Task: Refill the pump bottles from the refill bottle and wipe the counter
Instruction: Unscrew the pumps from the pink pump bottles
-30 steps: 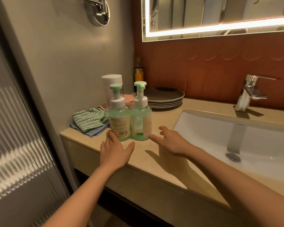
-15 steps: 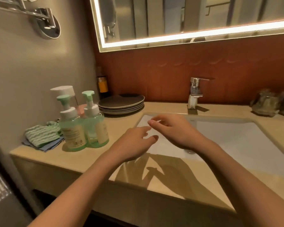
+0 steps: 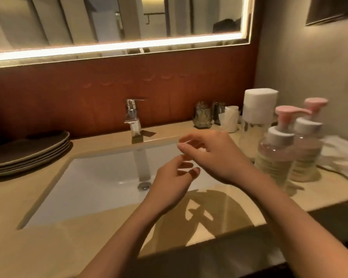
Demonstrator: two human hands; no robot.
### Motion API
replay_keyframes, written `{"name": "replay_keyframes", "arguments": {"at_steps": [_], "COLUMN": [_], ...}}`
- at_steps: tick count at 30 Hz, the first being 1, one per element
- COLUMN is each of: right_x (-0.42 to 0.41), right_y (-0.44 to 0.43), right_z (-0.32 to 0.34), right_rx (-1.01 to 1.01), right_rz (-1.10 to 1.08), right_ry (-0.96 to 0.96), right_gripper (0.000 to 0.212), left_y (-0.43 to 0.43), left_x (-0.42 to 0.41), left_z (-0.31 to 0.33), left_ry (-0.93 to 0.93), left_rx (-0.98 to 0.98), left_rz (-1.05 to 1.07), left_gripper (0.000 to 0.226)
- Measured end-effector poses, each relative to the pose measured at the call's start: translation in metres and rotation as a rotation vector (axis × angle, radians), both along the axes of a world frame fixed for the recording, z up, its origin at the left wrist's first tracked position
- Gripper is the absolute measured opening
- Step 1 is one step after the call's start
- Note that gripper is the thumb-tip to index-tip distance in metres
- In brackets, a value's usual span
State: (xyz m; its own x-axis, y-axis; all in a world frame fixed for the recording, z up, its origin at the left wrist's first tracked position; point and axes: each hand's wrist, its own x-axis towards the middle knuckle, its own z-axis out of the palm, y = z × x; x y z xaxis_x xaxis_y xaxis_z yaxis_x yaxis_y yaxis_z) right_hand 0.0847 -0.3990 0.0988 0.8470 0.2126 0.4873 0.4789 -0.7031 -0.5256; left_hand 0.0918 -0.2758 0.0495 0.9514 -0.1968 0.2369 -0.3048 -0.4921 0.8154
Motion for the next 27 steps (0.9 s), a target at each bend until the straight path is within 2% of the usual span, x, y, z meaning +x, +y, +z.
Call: {"name": "replay_keyframes", "arguments": {"at_steps": [4, 7, 9, 11, 13, 15, 17, 22, 27], "right_x": [-0.02, -0.034, -0.038, -0.041, -0.043, -0.04, -0.034, -0.012, 0.003], "right_y": [-0.033, -0.052, -0.066, -0.078, -0.09, -0.098, -0.106, -0.117, -0.111], "right_z": [-0.007, -0.013, -0.018, -0.023, -0.025, -0.029, -0.033, -0.043, -0.046], "right_rx": [0.022, 0.045, 0.097, 0.18, 0.274, 0.362, 0.414, 0.469, 0.446], "right_rz": [-0.154, -0.257, -0.324, -0.412, -0.514, -0.585, -0.636, -0.652, -0.657], "right_ry": [-0.062, -0.125, -0.2, -0.32, -0.445, -0.499, -0.44, -0.153, -0.143], "right_gripper": [0.028, 0.023, 0.018, 0.011, 0.003, 0.011, 0.021, 0.054, 0.036], "left_y": [-0.049, -0.092, -0.117, -0.133, -0.142, -0.147, -0.145, -0.124, -0.103], "left_x": [-0.001, -0.001, -0.003, -0.008, -0.015, -0.015, -0.013, 0.0, 0.01], "left_z": [-0.011, -0.022, -0.025, -0.027, -0.028, -0.036, -0.046, -0.059, -0.059], "left_ry": [0.031, 0.041, -0.017, -0.095, -0.094, -0.103, -0.137, -0.152, -0.17], "left_rx": [-0.085, -0.132, -0.163, -0.192, -0.273, -0.33, -0.297, -0.191, -0.141], "left_rz": [-0.142, -0.153, -0.148, -0.228, -0.243, -0.224, -0.217, -0.237, -0.222], "left_gripper": [0.039, 0.022, 0.032, 0.052, 0.065, 0.074, 0.076, 0.08, 0.08]}}
